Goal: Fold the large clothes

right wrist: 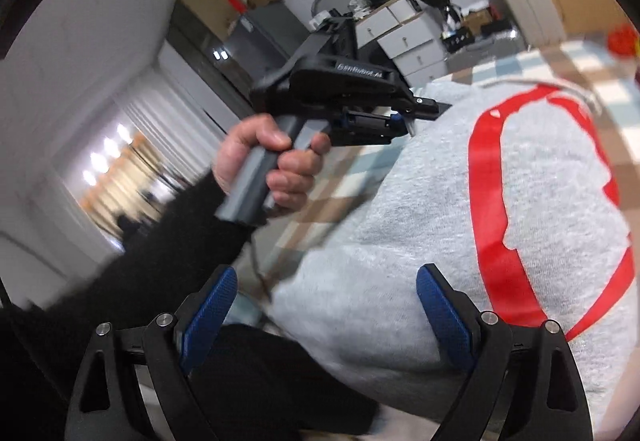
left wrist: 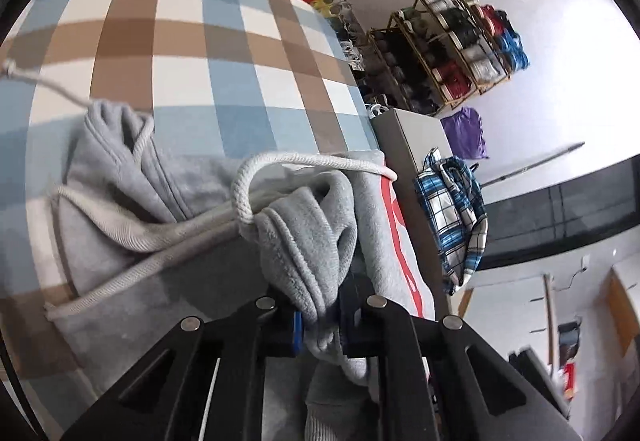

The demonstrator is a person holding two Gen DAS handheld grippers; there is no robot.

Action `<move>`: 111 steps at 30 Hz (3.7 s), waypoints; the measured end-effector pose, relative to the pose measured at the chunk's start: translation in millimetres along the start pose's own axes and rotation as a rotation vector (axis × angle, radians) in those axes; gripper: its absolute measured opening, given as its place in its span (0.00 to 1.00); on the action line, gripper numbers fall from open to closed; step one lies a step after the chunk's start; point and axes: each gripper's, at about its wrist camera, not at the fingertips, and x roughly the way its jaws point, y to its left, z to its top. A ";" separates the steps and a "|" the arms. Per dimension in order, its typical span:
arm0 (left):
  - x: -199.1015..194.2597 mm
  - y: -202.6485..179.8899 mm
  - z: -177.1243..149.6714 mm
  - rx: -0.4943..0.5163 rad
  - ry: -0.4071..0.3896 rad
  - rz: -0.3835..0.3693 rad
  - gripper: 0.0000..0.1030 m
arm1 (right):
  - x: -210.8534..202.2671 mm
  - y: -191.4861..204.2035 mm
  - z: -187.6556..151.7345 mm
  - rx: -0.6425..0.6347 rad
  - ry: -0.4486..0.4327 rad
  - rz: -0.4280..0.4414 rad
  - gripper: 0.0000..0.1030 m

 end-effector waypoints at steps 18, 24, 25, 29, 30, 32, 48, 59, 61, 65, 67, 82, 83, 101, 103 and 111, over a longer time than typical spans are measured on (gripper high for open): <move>-8.4 34.5 -15.4 -0.124 0.053 -0.005 0.27 | -30.2 -62.9 1.8 0.352 -0.087 0.323 0.77; -46.1 -6.1 -47.6 -0.027 -0.076 -0.114 0.82 | -33.8 -74.8 4.5 0.402 -0.110 0.349 0.77; -43.5 -10.7 -51.3 -0.015 -0.075 -0.118 0.82 | -34.3 -75.9 4.4 0.407 -0.112 0.354 0.77; 11.9 -13.9 -63.4 -0.073 0.080 -0.173 0.82 | -33.8 -82.4 5.4 0.457 -0.137 0.401 0.77; 23.7 -12.9 -64.5 -0.094 0.108 -0.177 0.81 | -36.2 -86.5 4.4 0.489 -0.154 0.435 0.77; 42.7 -15.9 -66.7 -0.122 0.129 -0.206 0.81 | -41.4 -95.2 4.0 0.542 -0.183 0.491 0.77; 45.0 -80.6 -56.3 0.024 0.077 -0.384 0.81 | -80.3 -129.4 -3.1 0.548 -0.241 0.182 0.88; -40.6 -102.1 -43.6 0.185 -0.197 -0.373 0.81 | -79.8 -133.7 -2.3 0.574 -0.243 0.240 0.89; -34.8 -86.7 -39.8 0.148 -0.147 -0.356 0.81 | -78.7 -132.5 -1.0 0.569 -0.242 0.230 0.89; -3.6 -72.0 -36.4 0.099 -0.052 -0.337 0.81 | -79.7 -133.4 -0.8 0.576 -0.245 0.239 0.89; 4.3 -75.2 -31.7 0.111 -0.064 -0.355 0.81 | -79.5 -133.4 -0.9 0.576 -0.247 0.239 0.89; 3.5 -5.8 -41.6 -0.088 -0.022 -0.183 0.81 | -79.2 -132.5 0.2 0.560 -0.233 0.250 0.89; -3.2 -3.9 -44.9 -0.091 -0.031 -0.183 0.81 | -78.9 -132.6 0.4 0.560 -0.233 0.251 0.89; 28.1 1.7 -55.6 -0.100 -0.065 -0.070 0.09 | -78.8 -130.7 1.2 0.545 -0.241 0.246 0.91; 22.7 -8.0 -51.2 -0.071 -0.080 -0.046 0.06 | -76.7 -124.4 3.3 0.510 -0.220 0.218 0.91; -12.3 -37.3 -27.2 0.049 -0.131 0.013 0.04 | -49.9 -80.3 10.1 0.272 -0.061 0.065 0.91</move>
